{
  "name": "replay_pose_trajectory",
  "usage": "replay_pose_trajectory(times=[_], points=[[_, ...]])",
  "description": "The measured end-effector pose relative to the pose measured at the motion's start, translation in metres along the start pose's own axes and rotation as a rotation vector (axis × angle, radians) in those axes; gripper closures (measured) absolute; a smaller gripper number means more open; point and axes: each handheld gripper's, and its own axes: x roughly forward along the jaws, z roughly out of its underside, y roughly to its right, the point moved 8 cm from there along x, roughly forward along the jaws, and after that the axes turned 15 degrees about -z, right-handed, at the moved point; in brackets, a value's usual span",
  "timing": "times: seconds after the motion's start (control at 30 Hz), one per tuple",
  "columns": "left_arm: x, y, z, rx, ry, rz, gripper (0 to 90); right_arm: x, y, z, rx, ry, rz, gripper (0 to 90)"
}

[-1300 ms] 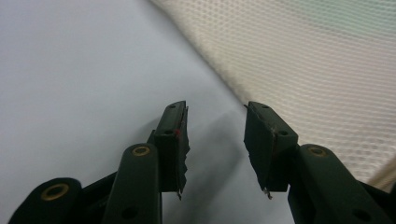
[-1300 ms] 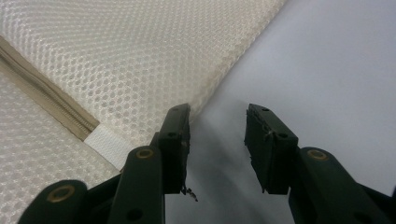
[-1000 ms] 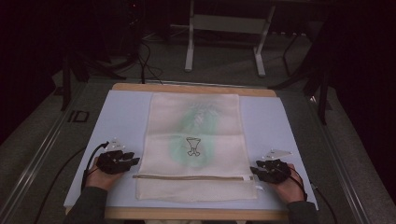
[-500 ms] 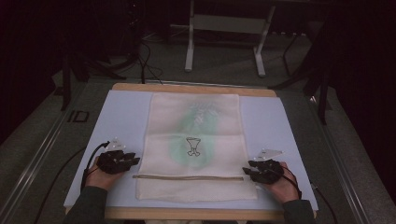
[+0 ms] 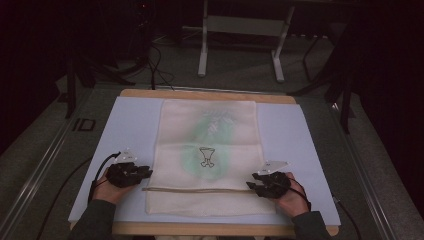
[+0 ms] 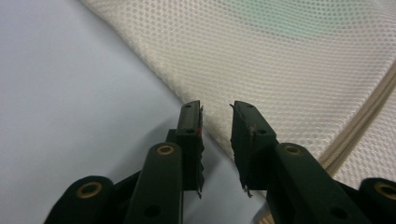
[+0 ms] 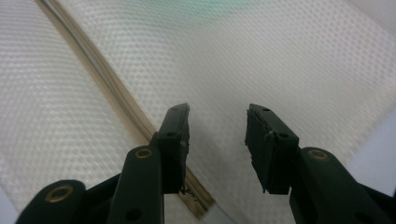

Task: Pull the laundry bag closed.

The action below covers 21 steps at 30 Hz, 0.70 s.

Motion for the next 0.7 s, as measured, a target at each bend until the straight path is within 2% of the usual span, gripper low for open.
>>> replay_pose_trajectory(times=[0.13,0.27,0.4,0.47,0.57,0.7], points=[[0.001,0.000,0.001,-0.008,0.002,0.021,78.4,0.003,-0.006,-0.006,-0.023,0.003,-0.021,58.1],[-0.001,0.003,-0.001,0.002,0.015,0.046,89.1,0.006,-0.010,-0.008,-0.034,-0.002,-0.034,58.0],[-0.001,0.008,-0.003,0.014,0.025,0.072,89.9,0.008,-0.014,-0.011,-0.041,0.002,-0.045,57.2],[0.000,0.010,-0.002,0.024,0.018,0.074,89.9,0.008,-0.015,-0.013,-0.041,0.010,-0.060,56.6],[0.005,0.008,0.002,0.045,-0.024,0.041,89.9,0.009,-0.018,-0.015,-0.042,0.011,-0.073,56.4],[0.006,0.008,0.002,0.041,-0.024,0.046,89.9,0.011,-0.023,-0.017,-0.053,0.010,-0.081,56.3]])
